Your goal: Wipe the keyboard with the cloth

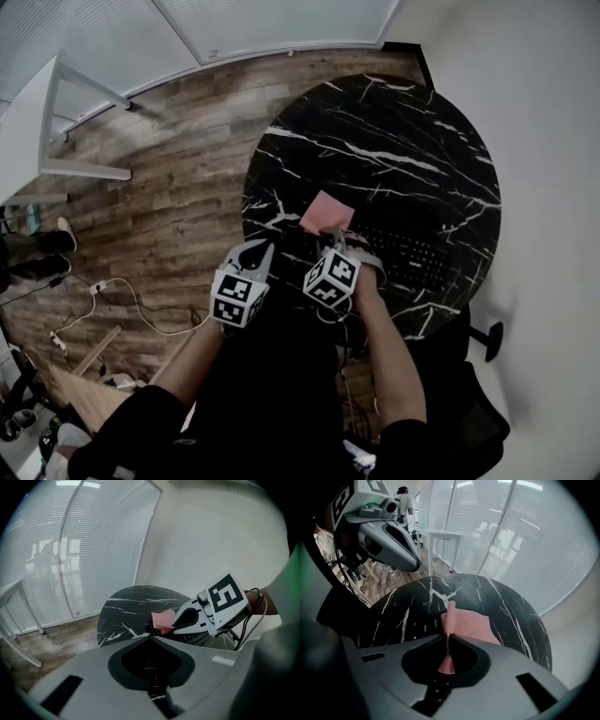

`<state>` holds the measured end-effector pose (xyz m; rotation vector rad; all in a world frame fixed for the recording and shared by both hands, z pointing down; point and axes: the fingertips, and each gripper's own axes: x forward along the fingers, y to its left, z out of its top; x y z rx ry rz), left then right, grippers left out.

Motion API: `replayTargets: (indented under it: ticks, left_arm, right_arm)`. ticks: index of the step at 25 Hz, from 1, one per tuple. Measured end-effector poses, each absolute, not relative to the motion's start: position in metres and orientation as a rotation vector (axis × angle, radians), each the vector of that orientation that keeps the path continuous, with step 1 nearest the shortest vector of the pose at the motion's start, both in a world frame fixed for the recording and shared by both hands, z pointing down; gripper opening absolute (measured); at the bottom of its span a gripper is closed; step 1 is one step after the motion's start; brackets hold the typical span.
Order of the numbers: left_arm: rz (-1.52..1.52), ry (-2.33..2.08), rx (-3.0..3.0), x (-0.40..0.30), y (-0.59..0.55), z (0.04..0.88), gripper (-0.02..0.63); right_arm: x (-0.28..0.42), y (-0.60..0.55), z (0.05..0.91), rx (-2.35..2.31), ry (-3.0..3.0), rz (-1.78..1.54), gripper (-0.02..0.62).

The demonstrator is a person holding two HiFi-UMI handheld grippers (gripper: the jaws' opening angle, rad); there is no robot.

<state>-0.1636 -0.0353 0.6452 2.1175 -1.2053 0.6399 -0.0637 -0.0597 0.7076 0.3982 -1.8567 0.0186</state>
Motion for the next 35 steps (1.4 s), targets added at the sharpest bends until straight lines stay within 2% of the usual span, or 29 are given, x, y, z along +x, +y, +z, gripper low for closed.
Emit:
replayTargets:
  ticks: [29,35]
  left_arm:
    - [0.685,-1.132,2.145,-0.165,0.011,0.656,-0.003]
    - [0.689,-1.108,2.17,-0.159,0.012,0.649,-0.003]
  right_arm:
    - [-0.072,0.015,0.717,0.423,-1.844,0.083,0.011]
    - [-0.068,0.005,0.697,0.505,-1.862,0.039,0.011]
